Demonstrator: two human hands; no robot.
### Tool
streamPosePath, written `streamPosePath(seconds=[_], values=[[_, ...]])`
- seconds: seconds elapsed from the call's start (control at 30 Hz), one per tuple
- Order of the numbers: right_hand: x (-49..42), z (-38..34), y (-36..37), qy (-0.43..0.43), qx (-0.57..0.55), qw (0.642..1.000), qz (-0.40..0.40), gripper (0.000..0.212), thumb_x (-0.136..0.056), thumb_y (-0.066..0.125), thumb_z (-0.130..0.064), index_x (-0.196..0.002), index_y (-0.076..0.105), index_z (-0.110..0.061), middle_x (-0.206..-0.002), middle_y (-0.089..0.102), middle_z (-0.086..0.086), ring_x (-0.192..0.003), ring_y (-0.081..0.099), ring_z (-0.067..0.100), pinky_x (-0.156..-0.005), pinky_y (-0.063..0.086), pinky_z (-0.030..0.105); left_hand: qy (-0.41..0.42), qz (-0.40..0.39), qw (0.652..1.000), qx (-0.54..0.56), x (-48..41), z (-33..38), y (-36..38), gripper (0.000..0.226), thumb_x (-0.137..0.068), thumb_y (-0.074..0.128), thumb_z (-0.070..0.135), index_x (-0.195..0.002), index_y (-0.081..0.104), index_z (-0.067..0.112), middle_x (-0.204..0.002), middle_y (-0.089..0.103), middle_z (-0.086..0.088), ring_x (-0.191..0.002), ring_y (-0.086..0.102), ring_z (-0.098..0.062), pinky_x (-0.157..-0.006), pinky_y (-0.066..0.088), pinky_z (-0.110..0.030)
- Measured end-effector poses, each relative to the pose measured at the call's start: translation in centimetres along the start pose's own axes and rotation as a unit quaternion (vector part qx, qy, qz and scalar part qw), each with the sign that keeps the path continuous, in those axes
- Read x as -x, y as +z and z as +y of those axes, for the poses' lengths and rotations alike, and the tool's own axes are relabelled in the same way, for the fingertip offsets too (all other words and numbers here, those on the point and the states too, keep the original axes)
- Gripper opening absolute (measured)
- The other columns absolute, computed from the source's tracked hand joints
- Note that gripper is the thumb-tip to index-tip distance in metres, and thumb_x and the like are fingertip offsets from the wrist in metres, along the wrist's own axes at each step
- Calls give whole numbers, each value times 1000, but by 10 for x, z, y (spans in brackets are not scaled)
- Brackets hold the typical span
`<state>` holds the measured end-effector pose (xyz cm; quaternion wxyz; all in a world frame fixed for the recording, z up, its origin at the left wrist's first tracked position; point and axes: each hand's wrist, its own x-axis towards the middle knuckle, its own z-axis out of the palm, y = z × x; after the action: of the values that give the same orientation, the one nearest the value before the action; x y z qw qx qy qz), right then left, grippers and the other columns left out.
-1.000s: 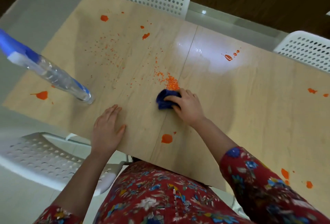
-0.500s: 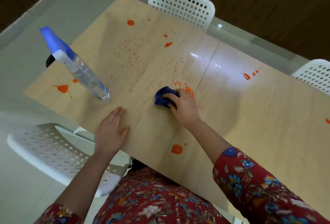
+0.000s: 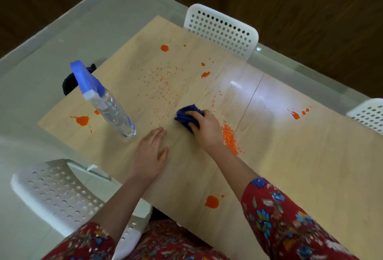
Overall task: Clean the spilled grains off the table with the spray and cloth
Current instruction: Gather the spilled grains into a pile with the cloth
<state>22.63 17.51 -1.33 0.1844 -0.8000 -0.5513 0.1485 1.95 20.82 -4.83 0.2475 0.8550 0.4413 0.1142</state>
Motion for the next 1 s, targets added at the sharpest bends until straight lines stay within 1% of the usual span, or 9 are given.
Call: streamPosePath(seconds=[0.1,0.23,0.37,0.47,0.6,0.73,0.8,0.87,1.0], values=[[4,26,-20,42,-41,996,60,39,-94,57,-24,-133,55,-27,-118,54,6,-104,53,24,-81,47,33,28,23,999,-8,-29,12,7,48,-95,56,28,-140,47,15,-147,45,-2,-137,39,-20,-114,31,-40],[-14,82,-47,195,-64,970,127,38,-97,51,-26,-135,51,-28,-119,52,6,-104,54,24,-80,40,27,30,11,999,-37,-68,25,16,55,-92,36,40,-138,50,14,-143,50,-5,-134,44,-24,-113,23,-37],[-34,119,-55,291,-54,947,121,40,-98,48,-29,-138,47,-27,-119,49,13,-98,57,34,-78,45,32,33,19,997,-69,-78,25,24,54,-94,34,40,-138,50,14,-142,51,-5,-134,43,-23,-114,18,-38],[-38,113,-45,264,-31,958,108,41,-98,49,-31,-138,45,-28,-120,48,10,-96,57,29,-81,49,35,24,38,997,-66,-79,24,28,53,-93,36,39,-136,52,12,-140,53,-6,-134,45,-23,-114,19,-40],[-35,97,-34,147,-36,985,81,39,-98,50,-31,-136,48,-29,-122,49,2,-104,53,20,-86,46,27,21,55,996,-69,-82,24,29,54,-92,36,39,-136,53,12,-139,54,-6,-133,45,-24,-114,17,-40],[-69,111,-42,238,-72,958,145,40,-98,48,-29,-138,47,-26,-121,48,8,-102,53,25,-85,42,29,27,53,996,-73,-83,22,34,52,-93,37,39,-135,54,13,-139,54,-5,-134,44,-23,-115,15,-40],[-95,117,-47,274,-90,949,130,41,-97,47,-30,-138,47,-26,-123,46,12,-103,56,32,-87,45,35,25,55,996,-72,-84,23,34,52,-93,36,39,-134,54,13,-138,55,-5,-133,45,-23,-115,15,-40],[-115,116,-48,231,-87,966,80,42,-95,49,-29,-136,49,-28,-125,46,11,-106,55,32,-90,46,37,25,52,995,-76,-84,23,34,53,-94,35,39,-136,53,13,-139,54,-4,-134,44,-23,-115,16,-41],[-120,95,-43,65,-63,995,-42,40,-95,53,-28,-134,52,-28,-125,47,6,-111,50,25,-91,42,31,24,41,995,-86,-83,23,34,54,-94,34,41,-138,50,14,-142,52,-3,-136,42,-21,-116,16,-41]])
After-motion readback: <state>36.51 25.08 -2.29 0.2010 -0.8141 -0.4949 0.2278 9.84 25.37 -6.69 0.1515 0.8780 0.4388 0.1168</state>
